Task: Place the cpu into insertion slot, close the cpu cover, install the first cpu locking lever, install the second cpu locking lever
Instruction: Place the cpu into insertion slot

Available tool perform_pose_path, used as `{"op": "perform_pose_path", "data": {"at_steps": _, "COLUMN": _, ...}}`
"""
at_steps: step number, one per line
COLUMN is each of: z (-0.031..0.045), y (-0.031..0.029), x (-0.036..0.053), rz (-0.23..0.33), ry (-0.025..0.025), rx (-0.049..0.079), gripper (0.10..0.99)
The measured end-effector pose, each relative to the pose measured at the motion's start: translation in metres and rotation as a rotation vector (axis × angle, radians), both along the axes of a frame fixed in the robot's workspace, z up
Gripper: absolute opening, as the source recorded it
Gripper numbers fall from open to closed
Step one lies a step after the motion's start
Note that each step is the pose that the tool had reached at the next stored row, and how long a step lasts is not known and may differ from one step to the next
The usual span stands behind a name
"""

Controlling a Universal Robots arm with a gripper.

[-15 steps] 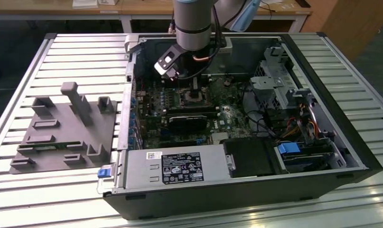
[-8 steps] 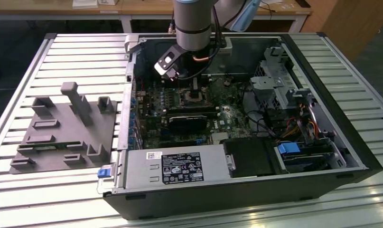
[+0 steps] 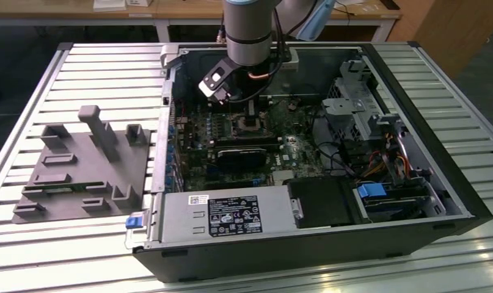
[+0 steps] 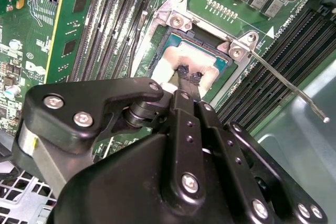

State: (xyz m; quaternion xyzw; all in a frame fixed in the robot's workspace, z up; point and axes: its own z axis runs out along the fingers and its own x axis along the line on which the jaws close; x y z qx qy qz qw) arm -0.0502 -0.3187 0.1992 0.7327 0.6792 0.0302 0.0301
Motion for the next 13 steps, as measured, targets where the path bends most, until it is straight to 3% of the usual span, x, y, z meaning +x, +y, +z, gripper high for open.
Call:
{"op": "perform_pose_path", "data": {"at_steps": 6, "z": 0.0007, "y": 0.0001, "x": 0.0001, "rz": 0.000, "ry": -0.0006, "rx": 0.001, "gripper": 0.106}}
{"op": "perform_pose_path", "data": {"at_steps": 13, "z": 0.0107, "y": 0.0000, "x": 0.0000, "rz": 0.000, "ry": -0.0001, "rx": 0.001, "gripper": 0.106}}
